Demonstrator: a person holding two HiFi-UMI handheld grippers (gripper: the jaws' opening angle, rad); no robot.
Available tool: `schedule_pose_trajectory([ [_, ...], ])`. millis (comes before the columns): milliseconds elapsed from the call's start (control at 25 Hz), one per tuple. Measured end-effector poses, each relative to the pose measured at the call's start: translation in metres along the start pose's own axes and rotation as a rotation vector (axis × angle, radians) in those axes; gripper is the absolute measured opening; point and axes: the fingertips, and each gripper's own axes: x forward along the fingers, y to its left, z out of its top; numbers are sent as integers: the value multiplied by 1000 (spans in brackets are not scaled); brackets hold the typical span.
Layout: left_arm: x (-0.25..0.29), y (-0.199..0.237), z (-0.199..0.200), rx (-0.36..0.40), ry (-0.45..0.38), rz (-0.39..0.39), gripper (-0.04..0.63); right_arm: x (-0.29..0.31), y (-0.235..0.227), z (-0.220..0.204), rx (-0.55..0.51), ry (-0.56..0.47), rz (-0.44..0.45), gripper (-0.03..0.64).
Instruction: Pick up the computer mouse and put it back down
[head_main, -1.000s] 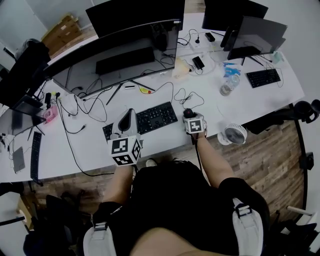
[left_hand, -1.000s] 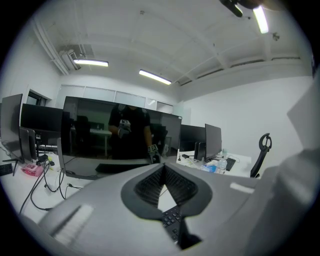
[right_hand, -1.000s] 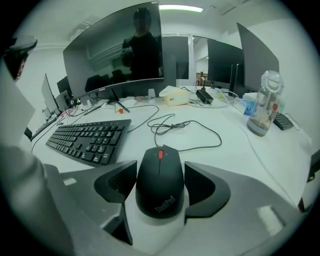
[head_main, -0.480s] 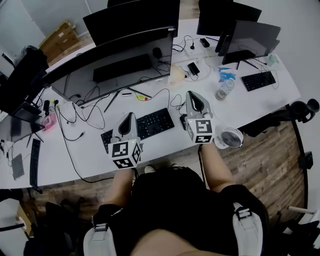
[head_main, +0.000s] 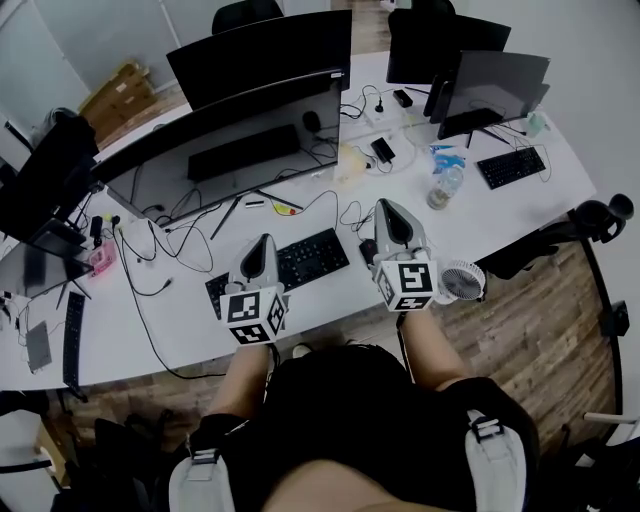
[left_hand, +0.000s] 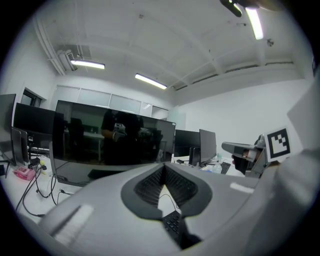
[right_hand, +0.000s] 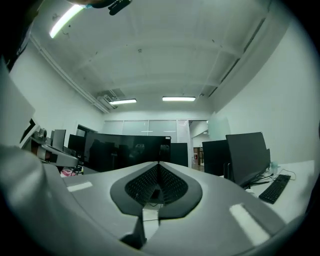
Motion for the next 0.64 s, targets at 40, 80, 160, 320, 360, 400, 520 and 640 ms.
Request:
schedule_pose_trajectory([
  [40, -1, 0, 1, 2, -4, -3, 54, -1, 1, 0, 7, -4, 1, -3],
  [80, -2, 0, 3, 3, -8, -5, 54, -1, 2, 0, 9, -6, 2, -3],
  [160, -5, 2, 4, 2, -14, -6, 54, -2, 6, -1, 10, -3, 3, -3],
  [320, -9, 7, 5, -3, -19, -7, 54, -2, 13, -3, 11, 6, 5, -3],
  [360, -10, 9, 5, -4, -19, -8, 54, -2, 15, -3, 12, 7, 4, -3],
  [400, -10, 10, 4, -5, -18, -8, 54, -1, 16, -2, 12, 8, 5, -3],
  [520, -12, 17, 3, -8, -16, -7, 54, 1, 23, -2, 14, 7, 9, -3],
  [640, -14, 23, 4, -12, -21, -8, 54, 2, 31, -1, 14, 2, 11, -3],
])
